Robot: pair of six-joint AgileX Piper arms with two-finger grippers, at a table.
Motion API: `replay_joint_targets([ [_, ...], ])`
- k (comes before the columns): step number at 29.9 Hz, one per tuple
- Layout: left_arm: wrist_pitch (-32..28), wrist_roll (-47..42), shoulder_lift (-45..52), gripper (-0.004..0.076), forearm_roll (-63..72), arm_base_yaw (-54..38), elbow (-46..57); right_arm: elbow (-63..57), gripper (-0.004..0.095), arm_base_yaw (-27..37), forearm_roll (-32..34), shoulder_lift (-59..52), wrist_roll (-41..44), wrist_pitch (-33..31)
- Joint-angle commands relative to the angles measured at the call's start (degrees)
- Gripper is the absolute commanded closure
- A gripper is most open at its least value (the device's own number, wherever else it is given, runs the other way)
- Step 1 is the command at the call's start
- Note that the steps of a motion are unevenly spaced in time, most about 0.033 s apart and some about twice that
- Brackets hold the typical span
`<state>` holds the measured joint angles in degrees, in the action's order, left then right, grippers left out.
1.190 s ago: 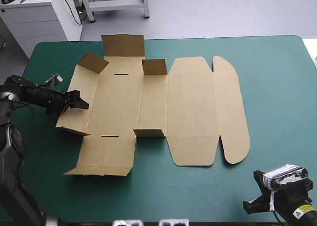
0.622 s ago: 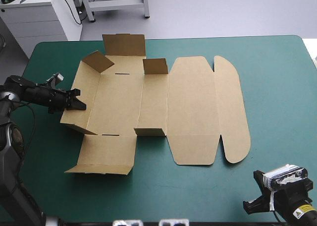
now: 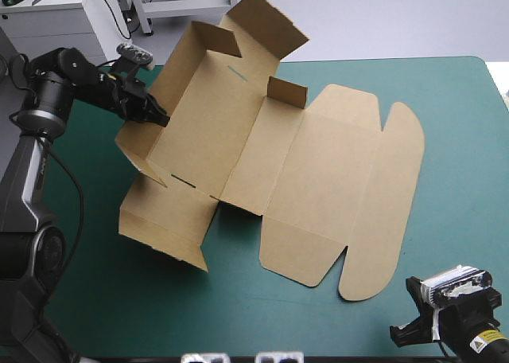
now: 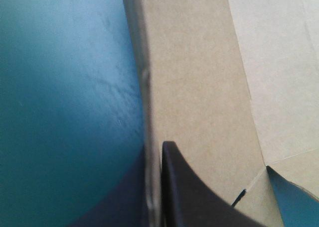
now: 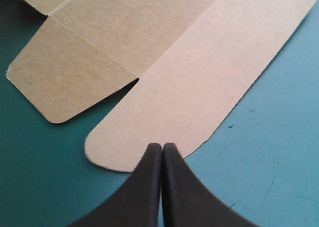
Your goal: Fold the box
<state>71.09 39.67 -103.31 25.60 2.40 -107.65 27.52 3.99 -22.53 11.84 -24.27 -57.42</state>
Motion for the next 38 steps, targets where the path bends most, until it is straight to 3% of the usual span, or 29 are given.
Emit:
replay_joint_targets([
  [1,2.1,0.6,3.5,0.0731,-4.6,5.7,-8.0,1.2,0.0928,-0.1,-1.0,0.7,-0.2,2.9],
  [12,-11.3,4.8,2.2,0.0732,-30.3,23.3,-11.7,1.2,0.0928,-0.1,-0.8,0.7,-0.2,2.9],
  [20,-15.2,7.8,1.0,0.0732,-33.2,29.8,-10.3,1.2,0.0928,-0.1,-0.8,0.7,-0.2,2.9],
  [25,-19.3,10.2,2.6,0.0732,-35.6,32.3,-4.1,1.2,0.0928,-0.1,-0.8,0.7,-0.2,2.9],
  [38,-43.1,9.8,14.3,0.0732,-46.8,37.8,20.3,1.2,0.0928,-0.1,-0.8,0.7,-0.2,2.9],
])
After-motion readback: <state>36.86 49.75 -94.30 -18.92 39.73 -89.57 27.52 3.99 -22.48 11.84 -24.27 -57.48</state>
